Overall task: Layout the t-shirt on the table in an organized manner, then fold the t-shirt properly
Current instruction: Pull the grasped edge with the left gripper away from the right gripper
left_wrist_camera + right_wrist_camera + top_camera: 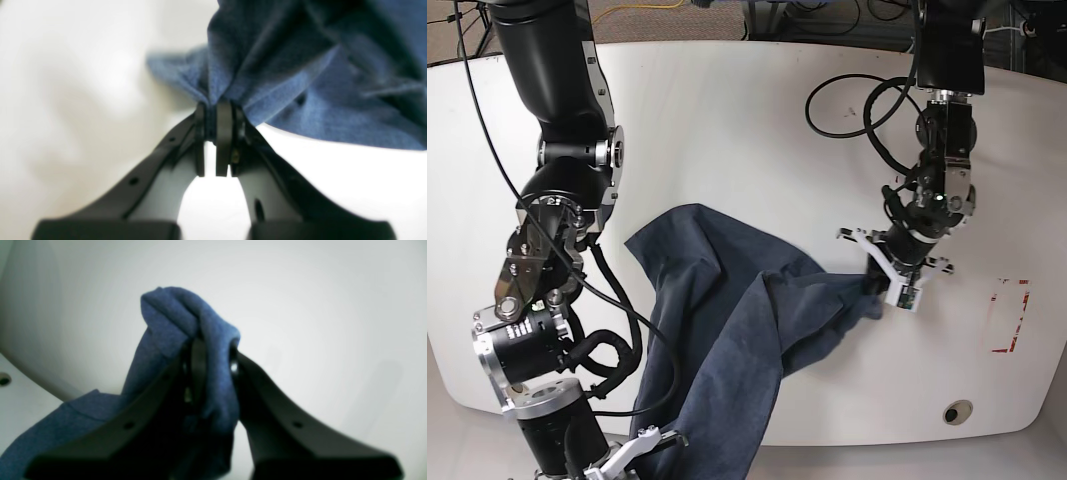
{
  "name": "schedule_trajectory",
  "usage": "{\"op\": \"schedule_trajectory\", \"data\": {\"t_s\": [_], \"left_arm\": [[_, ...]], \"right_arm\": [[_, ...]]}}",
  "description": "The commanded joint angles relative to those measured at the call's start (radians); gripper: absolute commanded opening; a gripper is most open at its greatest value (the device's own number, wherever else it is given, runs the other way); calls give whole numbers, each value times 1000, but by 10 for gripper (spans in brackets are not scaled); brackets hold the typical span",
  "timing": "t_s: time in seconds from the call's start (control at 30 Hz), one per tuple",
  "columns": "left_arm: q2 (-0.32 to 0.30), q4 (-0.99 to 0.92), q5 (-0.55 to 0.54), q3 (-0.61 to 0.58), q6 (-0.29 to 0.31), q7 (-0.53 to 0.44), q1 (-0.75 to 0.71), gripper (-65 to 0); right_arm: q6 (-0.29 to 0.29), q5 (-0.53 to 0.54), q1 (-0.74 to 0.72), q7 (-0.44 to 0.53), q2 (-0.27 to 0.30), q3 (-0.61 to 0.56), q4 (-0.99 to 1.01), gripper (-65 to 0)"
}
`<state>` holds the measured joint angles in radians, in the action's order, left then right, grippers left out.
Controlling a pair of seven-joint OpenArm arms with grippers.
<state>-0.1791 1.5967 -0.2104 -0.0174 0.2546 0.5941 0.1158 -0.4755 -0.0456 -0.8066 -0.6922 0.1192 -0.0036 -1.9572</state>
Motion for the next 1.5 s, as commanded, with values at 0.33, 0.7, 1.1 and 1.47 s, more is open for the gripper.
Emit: {"op": "schedule_trajectory", "data": {"t_s": [0.33,0.7,1.1,1.47], "left_arm": [[-43,308,-5,247,85,174,121,-646],[-75,325,-4,394,173,356,439,-646],[-132,319,-5,385,173,445,677,-646],[-129,324,-5,371,174,444,493,-646]], "right_arm": [[13,2,-104,38,12,6,158,-650],[8,3,-276,38,30,6,328,-650],[7,10,-386,33,79,6,414,-650],[5,11,-90,36,150,92,358,-648]]}}
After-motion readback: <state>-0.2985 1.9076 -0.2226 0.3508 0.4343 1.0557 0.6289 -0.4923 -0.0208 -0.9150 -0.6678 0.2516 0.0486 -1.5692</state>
